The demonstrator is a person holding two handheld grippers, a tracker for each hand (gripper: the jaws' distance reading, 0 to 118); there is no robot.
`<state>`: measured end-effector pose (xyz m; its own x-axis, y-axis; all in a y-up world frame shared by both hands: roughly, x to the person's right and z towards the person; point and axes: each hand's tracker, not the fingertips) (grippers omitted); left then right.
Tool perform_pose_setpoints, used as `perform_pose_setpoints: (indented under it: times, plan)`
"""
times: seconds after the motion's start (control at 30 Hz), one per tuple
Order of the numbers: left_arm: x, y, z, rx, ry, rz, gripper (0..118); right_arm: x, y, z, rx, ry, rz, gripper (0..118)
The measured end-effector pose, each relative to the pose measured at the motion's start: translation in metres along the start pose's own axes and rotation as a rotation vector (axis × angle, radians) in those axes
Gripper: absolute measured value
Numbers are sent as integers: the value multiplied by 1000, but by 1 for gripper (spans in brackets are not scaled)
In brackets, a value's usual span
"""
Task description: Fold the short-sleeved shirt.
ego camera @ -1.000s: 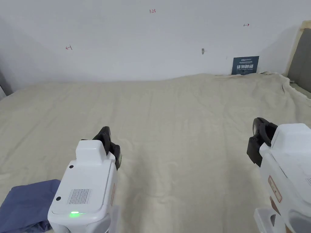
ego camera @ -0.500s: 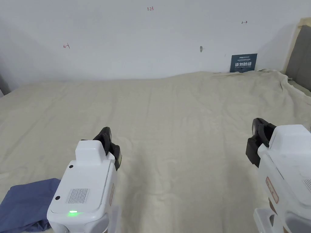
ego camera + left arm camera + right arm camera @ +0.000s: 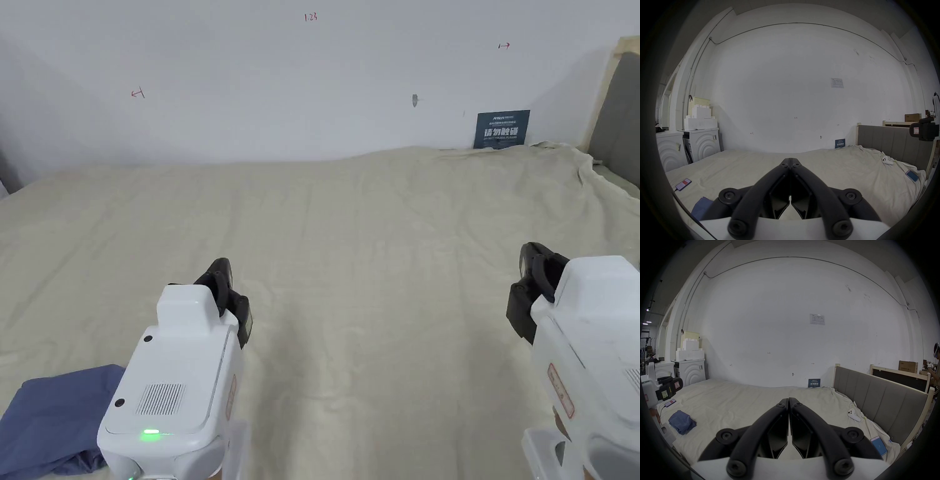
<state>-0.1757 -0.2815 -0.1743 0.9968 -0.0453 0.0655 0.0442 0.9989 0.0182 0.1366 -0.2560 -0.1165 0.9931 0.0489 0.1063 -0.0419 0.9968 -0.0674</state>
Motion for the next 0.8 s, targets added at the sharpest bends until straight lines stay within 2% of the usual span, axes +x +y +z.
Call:
perform_pose_setpoints:
  times: [0.8]
  plan:
    - [-4, -1, 1, 11, 11, 10, 0, -1, -1, 0, 5, 4, 7, 0]
